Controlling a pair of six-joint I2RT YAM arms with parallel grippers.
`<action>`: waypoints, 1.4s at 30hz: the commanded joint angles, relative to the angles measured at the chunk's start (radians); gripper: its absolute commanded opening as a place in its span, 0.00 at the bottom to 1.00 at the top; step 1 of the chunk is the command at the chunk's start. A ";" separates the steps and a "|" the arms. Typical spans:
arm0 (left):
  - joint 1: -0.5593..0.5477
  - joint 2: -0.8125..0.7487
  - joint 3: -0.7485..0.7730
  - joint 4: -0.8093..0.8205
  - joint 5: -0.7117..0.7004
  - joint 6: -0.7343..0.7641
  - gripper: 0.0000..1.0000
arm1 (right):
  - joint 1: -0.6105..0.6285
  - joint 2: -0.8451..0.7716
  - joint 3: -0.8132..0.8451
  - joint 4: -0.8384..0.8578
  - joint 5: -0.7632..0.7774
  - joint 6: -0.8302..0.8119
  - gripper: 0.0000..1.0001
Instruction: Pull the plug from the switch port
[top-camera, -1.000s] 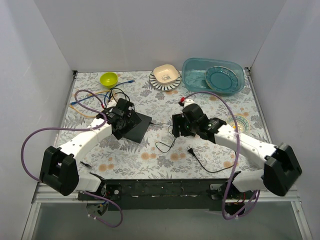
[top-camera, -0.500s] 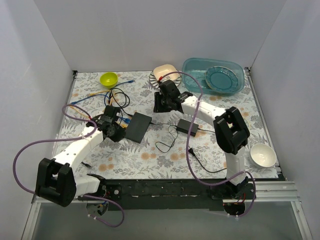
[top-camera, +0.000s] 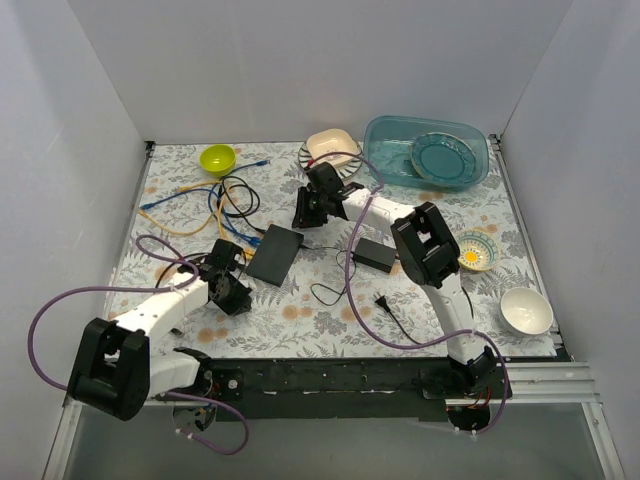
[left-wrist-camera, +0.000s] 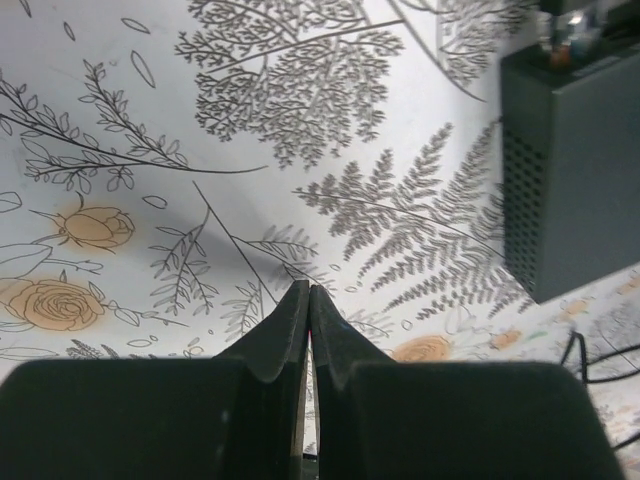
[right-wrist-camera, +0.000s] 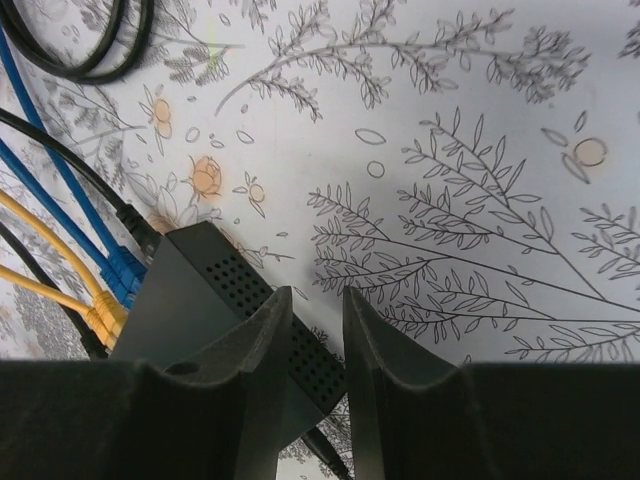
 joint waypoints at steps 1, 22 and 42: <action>-0.003 0.073 -0.004 0.039 0.027 0.007 0.00 | -0.004 0.026 0.025 0.042 -0.087 0.023 0.34; 0.001 0.348 0.172 0.116 -0.036 0.183 0.02 | 0.031 -0.315 -0.605 0.174 -0.187 -0.023 0.33; 0.003 0.399 0.209 0.165 -0.072 0.279 0.10 | 0.091 -0.496 -0.937 0.208 -0.201 -0.051 0.32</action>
